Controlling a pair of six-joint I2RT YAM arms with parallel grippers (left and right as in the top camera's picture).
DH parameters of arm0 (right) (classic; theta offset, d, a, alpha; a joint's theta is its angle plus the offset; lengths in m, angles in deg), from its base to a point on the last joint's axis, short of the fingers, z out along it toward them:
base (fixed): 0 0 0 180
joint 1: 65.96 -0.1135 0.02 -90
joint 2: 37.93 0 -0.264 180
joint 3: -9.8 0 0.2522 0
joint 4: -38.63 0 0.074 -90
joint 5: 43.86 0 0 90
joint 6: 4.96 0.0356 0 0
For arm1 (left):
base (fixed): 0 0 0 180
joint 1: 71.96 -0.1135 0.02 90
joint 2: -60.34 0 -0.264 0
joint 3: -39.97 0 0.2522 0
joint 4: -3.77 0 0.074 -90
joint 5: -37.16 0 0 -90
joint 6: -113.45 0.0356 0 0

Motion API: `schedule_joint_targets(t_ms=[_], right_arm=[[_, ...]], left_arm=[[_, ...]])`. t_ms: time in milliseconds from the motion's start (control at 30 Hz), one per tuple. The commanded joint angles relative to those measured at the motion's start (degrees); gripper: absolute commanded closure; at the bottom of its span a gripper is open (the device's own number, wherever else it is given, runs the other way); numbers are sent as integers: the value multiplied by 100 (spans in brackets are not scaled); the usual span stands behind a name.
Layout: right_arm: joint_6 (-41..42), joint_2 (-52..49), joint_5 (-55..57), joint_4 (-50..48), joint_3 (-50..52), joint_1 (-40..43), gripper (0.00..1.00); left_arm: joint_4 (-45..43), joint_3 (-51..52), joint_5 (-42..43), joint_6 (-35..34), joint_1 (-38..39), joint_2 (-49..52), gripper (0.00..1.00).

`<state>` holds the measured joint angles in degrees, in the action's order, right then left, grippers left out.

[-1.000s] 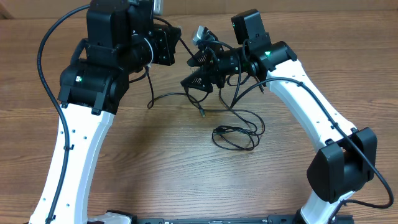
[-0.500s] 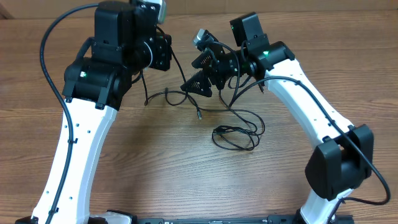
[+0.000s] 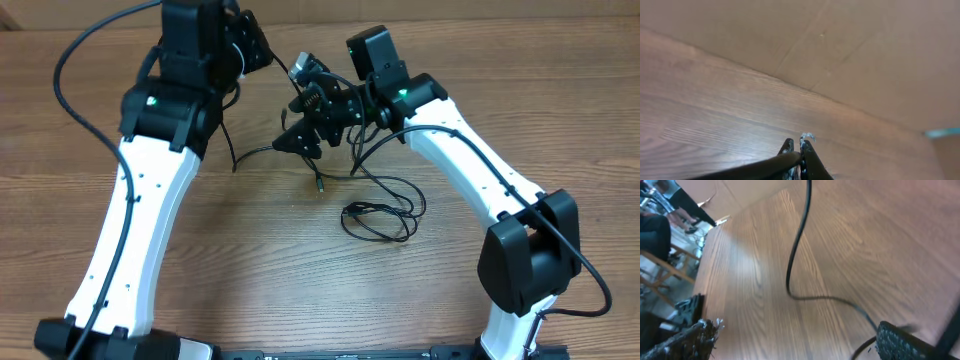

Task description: Untangle cables

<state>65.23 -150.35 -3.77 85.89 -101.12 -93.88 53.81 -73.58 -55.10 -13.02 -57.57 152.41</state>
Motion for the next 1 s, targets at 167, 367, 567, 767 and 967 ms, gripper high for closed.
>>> schedule_joint_targets(t_ms=[167,367,567,767,967], right_arm=[[516,-452,164,-592,-28,-280,2],[708,-815,120,-898,-28,-442,5],[1158,-903,125,-1633,-26,-625,3],[1412,-911,144,-2277,-26,-752,2],[1449,-911,144,-2549,-26,-874,64]], left_arm=[[-756,-299,39,-874,297,127,96],[-748,-686,216,-726,367,127,95],[-778,-874,227,-726,431,127,95],[-787,-962,302,-748,538,127,96],[-911,-968,291,-743,748,127,95]])
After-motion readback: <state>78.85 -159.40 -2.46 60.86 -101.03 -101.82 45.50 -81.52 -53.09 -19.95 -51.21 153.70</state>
